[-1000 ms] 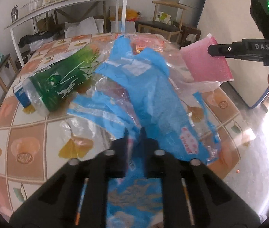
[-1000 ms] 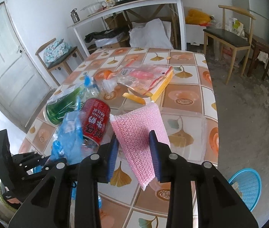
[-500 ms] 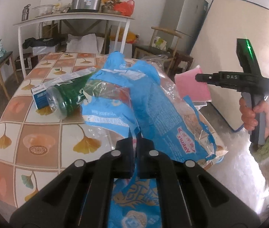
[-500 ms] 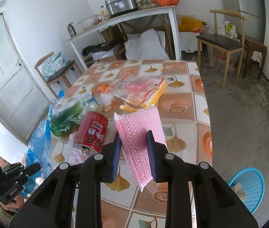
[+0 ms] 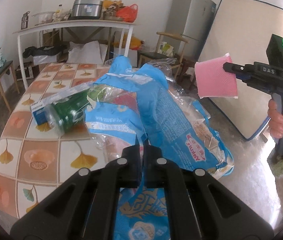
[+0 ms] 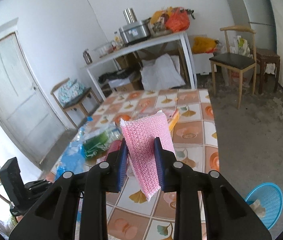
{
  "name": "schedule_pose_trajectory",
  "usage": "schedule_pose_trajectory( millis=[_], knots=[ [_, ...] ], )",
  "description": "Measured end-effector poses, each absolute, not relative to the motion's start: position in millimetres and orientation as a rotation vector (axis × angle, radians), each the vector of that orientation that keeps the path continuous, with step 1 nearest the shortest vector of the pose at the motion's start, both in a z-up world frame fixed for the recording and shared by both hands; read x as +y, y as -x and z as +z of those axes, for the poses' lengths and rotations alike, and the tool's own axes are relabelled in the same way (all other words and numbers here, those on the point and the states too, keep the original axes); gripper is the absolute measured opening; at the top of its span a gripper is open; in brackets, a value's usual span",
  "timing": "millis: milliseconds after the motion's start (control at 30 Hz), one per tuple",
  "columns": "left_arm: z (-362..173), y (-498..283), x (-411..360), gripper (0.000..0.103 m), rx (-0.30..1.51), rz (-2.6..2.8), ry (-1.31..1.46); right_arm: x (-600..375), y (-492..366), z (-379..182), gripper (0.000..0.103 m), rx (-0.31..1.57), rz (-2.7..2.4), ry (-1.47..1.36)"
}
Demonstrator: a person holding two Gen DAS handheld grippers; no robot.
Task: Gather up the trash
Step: 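Lift the pink sponge and blue bag off the table with both tools, then release the blue bag from the left tool into the basket while the right tool drops the sponge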
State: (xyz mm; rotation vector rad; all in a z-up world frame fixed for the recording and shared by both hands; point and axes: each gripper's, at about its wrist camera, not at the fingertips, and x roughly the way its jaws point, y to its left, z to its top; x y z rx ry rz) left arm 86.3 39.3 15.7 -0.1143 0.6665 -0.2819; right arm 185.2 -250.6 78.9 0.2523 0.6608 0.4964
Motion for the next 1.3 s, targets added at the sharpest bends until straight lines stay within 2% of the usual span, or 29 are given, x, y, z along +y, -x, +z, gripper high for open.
schedule_pose_trajectory(
  millis=[267,433,667,967,1067,1300],
  knots=[
    [46,-104,-31,0.0,0.64,-0.449,0.048,-315,-136,101,0.026,0.567,0.405,-0.313],
    [60,-126,-114,0.0,0.637,-0.644,-0.017,-383,-90,110,0.026,0.5,0.246,-0.351],
    [32,-166,-263,0.0,0.832,-0.886,-0.077,-471,-36,95,0.026,0.481,0.019,-0.426],
    [-77,-210,-391,0.0,1.12,-0.873,-0.139,-541,-24,27,0.026,0.563,-0.122,-0.562],
    [-111,-225,-416,0.0,1.228,-0.885,-0.033,-559,-40,-12,0.026,0.629,-0.128,-0.621],
    [-163,-250,-448,0.0,1.324,-0.877,0.056,-599,-77,-137,0.026,0.811,-0.13,-0.857]
  ],
)
